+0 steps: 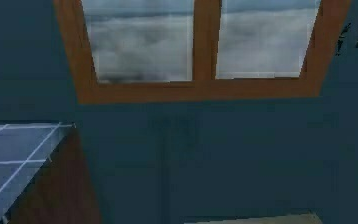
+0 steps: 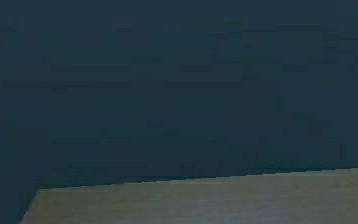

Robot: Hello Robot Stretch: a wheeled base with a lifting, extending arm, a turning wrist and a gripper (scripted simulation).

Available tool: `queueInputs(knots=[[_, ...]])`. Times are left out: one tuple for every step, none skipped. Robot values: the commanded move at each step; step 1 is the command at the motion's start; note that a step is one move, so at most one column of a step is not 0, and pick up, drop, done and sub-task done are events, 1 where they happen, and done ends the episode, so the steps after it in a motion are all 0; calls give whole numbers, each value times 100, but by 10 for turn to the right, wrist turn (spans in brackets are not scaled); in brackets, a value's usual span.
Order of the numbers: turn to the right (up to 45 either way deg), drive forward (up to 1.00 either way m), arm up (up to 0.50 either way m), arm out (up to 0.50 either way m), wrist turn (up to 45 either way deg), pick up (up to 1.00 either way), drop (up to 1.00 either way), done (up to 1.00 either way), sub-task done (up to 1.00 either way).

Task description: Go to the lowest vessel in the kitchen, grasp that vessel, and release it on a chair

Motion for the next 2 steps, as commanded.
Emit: queueInputs(knots=[[-450,0,0,0,0,0,0,0,0],[-450,0,0,0,0,0,0,0,0]])
